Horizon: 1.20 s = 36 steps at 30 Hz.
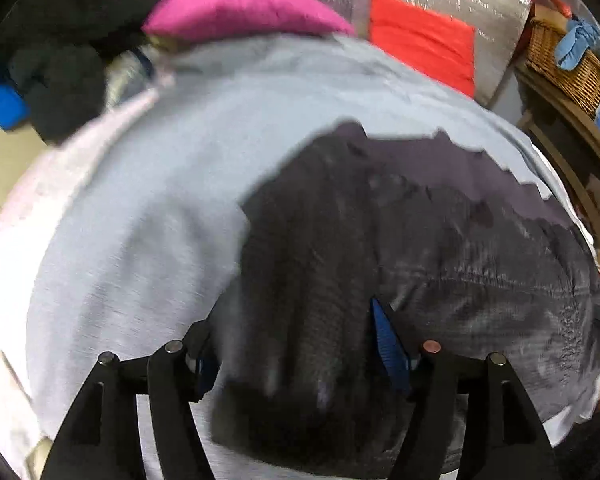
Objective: Fold large clothes
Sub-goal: 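Press the folded jacket edge down with both grippers, then hold the jacket bundle hem with both grippers and smooth it flat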
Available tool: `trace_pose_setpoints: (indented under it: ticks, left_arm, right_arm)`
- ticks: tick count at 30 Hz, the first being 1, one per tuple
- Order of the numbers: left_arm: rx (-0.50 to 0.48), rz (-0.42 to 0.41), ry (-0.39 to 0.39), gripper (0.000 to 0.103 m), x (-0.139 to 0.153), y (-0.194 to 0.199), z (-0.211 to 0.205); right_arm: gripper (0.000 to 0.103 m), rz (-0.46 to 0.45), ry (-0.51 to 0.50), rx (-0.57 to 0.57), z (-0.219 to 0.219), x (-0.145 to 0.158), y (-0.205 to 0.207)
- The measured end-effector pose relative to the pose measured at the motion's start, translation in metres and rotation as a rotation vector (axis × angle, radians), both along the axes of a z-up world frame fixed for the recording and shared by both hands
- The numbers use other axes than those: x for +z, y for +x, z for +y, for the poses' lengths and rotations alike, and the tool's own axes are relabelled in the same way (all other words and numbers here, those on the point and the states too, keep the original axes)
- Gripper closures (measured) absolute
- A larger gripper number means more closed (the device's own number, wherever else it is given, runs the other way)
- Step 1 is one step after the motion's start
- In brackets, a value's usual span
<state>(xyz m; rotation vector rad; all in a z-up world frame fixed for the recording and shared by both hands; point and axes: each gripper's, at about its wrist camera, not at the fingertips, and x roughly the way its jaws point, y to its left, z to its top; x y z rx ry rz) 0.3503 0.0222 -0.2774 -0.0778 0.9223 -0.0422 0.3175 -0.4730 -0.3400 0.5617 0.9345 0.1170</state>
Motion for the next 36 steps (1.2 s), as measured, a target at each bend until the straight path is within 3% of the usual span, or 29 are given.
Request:
trace_pose_setpoints:
  ticks: [4, 9, 11, 14, 16, 18, 20, 24, 26, 29, 33, 36]
  left_arm:
    - [0.052, -0.167, 0.070, 0.033, 0.026, -0.021, -0.004]
    - [-0.059, -0.274, 0.112, 0.031, 0.038, -0.040, -0.049]
    - [-0.143, -0.286, 0.150, 0.022, 0.034, -0.046, -0.075]
    - [-0.207, -0.233, 0.234, 0.021, 0.013, -0.045, -0.106]
    - [-0.230, -0.165, 0.262, 0.021, -0.005, -0.038, -0.118]
    - [-0.227, -0.118, 0.261, 0.020, -0.020, -0.035, -0.122]
    - [-0.223, -0.096, 0.234, 0.020, -0.025, -0.034, -0.119]
    - [-0.211, -0.115, 0.197, 0.020, -0.016, -0.037, -0.106]
    - [-0.206, -0.135, 0.188, 0.020, -0.012, -0.042, -0.103]
    - [-0.218, -0.163, 0.213, 0.020, -0.012, -0.055, -0.112]
    - [-0.224, -0.157, 0.250, 0.020, -0.020, -0.058, -0.119]
    - [-0.218, -0.159, 0.236, 0.020, -0.022, -0.058, -0.116]
  right_arm:
    - [0.038, -0.133, -0.186, -0.124, 0.001, 0.032, -0.033]
    - [0.039, -0.329, -0.253, 0.009, 0.052, 0.058, -0.042]
    - [0.039, -0.354, -0.275, 0.059, 0.078, 0.058, -0.035]
    - [0.040, -0.303, -0.233, 0.099, 0.100, 0.042, -0.008]
    - [0.040, -0.191, -0.251, 0.094, 0.104, 0.017, 0.019]
    - [0.041, -0.151, -0.251, 0.076, 0.099, 0.006, 0.025]
    - [0.041, -0.154, -0.231, 0.074, 0.095, 0.013, 0.022]
    - [0.041, -0.194, -0.197, 0.051, 0.085, 0.029, -0.003]
    - [0.041, -0.258, -0.211, 0.056, 0.083, 0.042, -0.027]
    - [0.045, -0.319, -0.238, 0.016, 0.080, 0.045, -0.058]
    - [0.049, -0.137, -0.265, 0.020, 0.083, 0.004, -0.048]
    - [0.051, -0.147, -0.386, 0.042, 0.097, 0.012, -0.049]
